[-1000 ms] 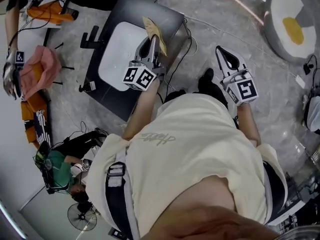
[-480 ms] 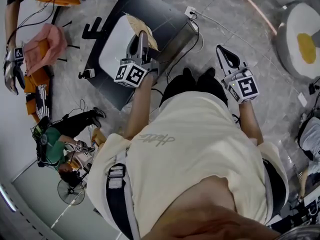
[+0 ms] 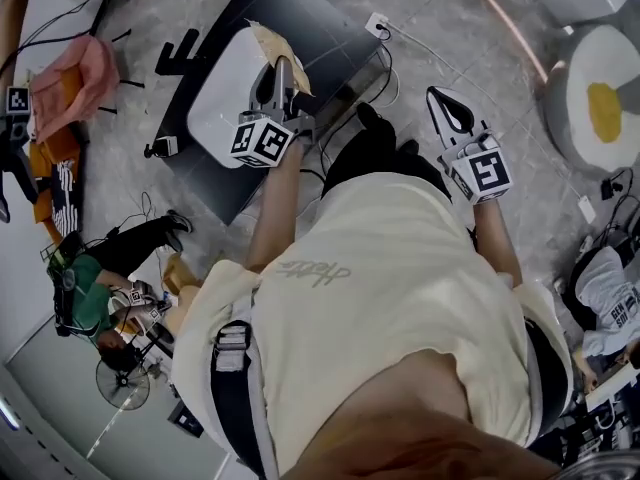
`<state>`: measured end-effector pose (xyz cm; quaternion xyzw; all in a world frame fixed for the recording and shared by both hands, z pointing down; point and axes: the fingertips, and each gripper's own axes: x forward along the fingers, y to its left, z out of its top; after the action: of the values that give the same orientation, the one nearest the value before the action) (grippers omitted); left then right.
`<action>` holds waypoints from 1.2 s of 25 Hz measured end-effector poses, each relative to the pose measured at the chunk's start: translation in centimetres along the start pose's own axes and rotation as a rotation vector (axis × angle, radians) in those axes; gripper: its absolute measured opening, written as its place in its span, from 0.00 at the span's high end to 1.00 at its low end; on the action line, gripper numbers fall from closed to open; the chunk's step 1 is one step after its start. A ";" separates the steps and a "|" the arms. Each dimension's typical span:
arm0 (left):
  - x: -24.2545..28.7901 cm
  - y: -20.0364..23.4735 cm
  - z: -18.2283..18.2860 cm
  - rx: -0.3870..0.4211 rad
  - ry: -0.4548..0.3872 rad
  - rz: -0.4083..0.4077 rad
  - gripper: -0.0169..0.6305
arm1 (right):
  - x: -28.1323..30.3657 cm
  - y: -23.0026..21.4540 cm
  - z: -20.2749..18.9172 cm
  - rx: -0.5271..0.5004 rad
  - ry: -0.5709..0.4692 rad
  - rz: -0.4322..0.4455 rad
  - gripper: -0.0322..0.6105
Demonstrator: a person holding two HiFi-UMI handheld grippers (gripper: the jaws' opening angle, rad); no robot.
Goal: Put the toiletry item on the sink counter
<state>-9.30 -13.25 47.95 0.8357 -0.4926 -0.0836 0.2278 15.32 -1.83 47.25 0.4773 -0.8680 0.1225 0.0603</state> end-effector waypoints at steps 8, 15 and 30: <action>5.7 3.5 2.6 -0.008 -0.005 -0.069 0.92 | 7.1 -1.6 4.6 -0.082 -0.005 -0.010 0.96; 5.9 8.9 1.6 -0.066 0.050 -0.015 0.93 | 16.2 1.8 6.9 -0.139 -0.029 0.098 0.96; 7.4 16.5 -3.4 -0.238 0.097 0.267 0.93 | 27.8 1.1 6.2 -0.191 0.107 0.427 0.96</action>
<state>-17.33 -25.42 59.21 0.7333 -0.5740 -0.0698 0.3576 -0.48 -25.58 47.25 0.2680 -0.9525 0.0749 0.1239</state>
